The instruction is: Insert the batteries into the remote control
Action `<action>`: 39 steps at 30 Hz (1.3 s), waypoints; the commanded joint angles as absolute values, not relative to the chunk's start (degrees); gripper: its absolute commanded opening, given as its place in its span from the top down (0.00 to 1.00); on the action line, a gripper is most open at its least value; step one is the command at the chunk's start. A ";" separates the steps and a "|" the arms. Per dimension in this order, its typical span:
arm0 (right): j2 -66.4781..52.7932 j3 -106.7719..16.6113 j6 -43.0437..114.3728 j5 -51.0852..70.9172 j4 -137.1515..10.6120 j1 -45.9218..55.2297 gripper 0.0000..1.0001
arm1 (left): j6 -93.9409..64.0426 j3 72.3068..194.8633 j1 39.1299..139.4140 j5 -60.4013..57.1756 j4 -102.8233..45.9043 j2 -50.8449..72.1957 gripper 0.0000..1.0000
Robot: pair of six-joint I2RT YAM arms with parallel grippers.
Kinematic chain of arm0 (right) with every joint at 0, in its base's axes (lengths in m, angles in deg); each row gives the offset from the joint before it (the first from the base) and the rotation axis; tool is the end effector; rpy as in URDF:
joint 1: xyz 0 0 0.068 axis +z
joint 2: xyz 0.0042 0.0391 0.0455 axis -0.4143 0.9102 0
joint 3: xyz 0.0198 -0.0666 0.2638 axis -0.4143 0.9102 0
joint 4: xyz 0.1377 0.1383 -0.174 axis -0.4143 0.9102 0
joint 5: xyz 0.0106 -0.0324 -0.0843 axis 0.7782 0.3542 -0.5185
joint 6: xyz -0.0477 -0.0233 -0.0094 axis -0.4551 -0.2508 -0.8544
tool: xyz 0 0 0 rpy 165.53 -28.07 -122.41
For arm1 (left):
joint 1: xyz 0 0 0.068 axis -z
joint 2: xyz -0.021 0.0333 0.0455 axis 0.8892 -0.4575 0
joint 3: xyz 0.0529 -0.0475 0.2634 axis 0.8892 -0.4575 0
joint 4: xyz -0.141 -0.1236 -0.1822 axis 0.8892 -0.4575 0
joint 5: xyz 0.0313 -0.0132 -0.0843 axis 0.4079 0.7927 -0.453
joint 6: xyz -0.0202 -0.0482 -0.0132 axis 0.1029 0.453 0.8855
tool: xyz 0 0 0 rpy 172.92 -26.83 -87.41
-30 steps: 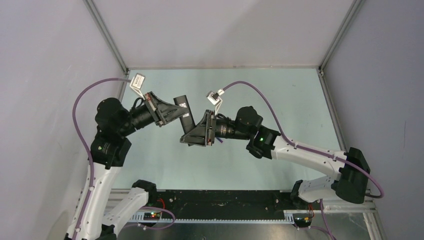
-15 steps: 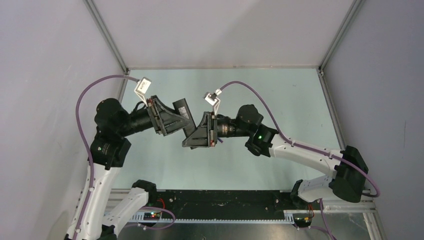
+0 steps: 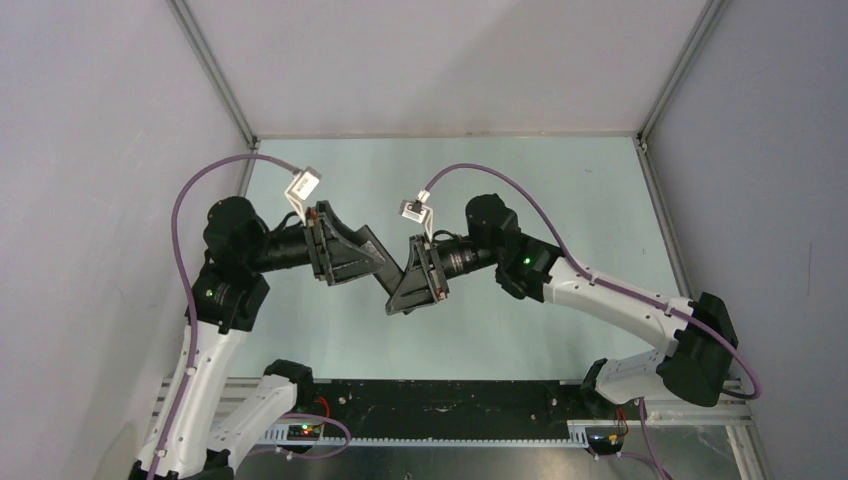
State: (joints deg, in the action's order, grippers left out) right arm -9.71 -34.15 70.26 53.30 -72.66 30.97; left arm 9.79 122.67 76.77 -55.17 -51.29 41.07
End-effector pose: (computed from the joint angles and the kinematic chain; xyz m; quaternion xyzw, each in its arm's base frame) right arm 0.1556 0.2746 0.3650 -0.3707 0.6232 0.6677 0.1687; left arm 0.1306 -0.0648 0.4192 0.2202 0.6856 -0.5890 0.3669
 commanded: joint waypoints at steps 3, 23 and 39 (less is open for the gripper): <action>-9.89 -41.17 58.82 57.31 -56.76 30.63 1.00 | 7.19 119.88 76.40 -59.15 -50.27 42.06 0.37; -6.22 -48.78 47.10 61.19 -37.03 29.69 1.00 | 6.78 115.49 77.38 -63.81 -50.34 43.74 0.64; -10.45 -45.57 49.23 52.59 -39.93 26.53 0.09 | 9.68 118.47 78.09 -56.56 -50.42 44.01 1.00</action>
